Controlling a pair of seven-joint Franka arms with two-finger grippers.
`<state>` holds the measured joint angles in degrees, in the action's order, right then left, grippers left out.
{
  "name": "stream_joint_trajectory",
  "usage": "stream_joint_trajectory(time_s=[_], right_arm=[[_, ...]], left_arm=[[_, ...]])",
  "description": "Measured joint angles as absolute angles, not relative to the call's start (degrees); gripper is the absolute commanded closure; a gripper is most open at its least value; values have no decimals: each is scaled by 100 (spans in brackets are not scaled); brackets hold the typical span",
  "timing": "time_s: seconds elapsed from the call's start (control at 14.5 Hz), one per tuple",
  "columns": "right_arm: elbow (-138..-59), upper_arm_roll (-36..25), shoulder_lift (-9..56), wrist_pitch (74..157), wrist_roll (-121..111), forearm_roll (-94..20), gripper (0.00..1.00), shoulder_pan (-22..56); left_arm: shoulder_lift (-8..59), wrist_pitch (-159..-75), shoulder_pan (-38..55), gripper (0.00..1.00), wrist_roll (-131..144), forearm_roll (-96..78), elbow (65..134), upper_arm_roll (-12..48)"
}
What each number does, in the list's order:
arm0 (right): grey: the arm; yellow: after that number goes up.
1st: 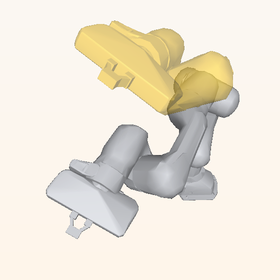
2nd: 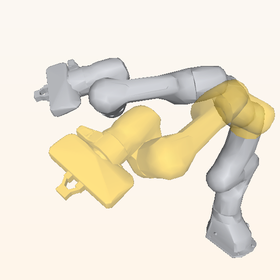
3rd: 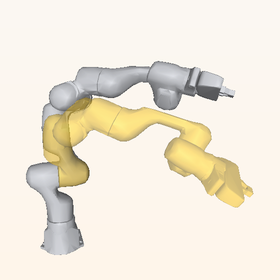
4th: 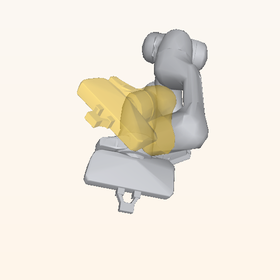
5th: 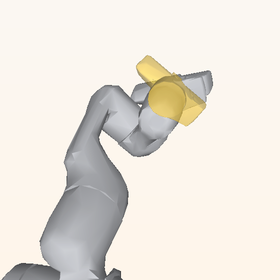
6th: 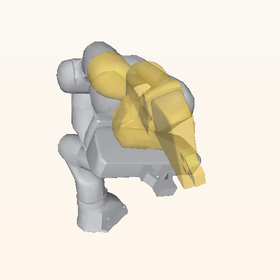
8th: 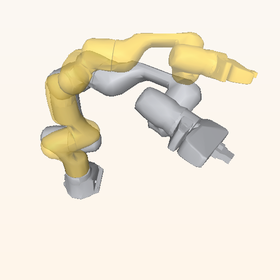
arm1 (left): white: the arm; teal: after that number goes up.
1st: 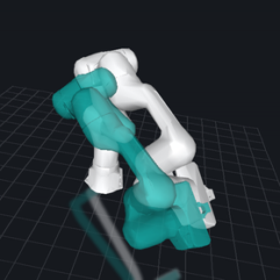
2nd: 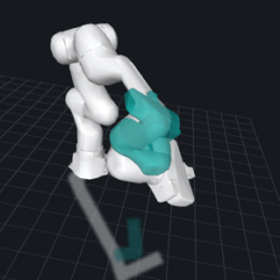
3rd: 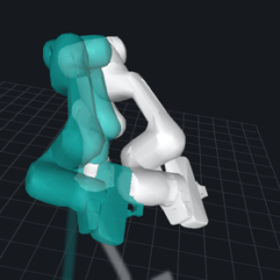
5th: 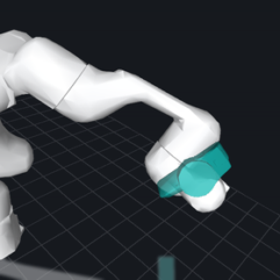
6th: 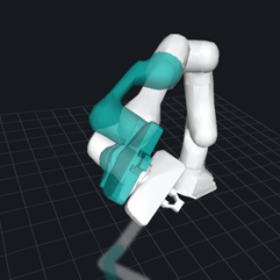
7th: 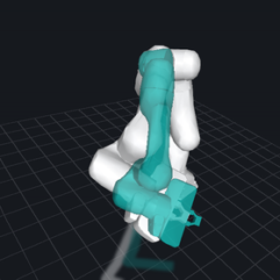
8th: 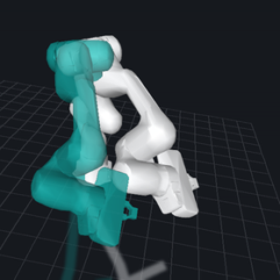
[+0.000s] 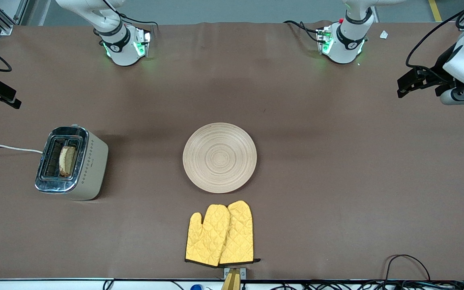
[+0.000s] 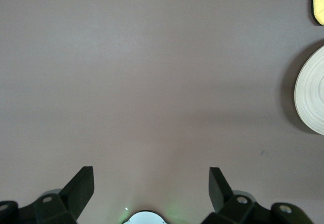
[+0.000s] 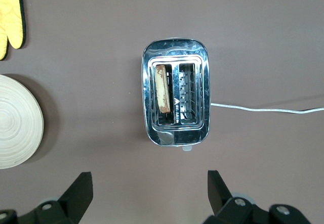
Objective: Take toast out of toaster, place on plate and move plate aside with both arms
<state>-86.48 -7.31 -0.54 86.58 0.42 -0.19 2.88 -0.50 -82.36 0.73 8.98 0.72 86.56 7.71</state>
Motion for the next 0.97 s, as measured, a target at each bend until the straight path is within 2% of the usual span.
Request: stream_joint_trajectory(time_s=[0.97], right_arm=[[-8648,-705,-54,8661,41,-23,0,298]], left_arm=[[-27,-8236,70,0,895,72,8599,766]])
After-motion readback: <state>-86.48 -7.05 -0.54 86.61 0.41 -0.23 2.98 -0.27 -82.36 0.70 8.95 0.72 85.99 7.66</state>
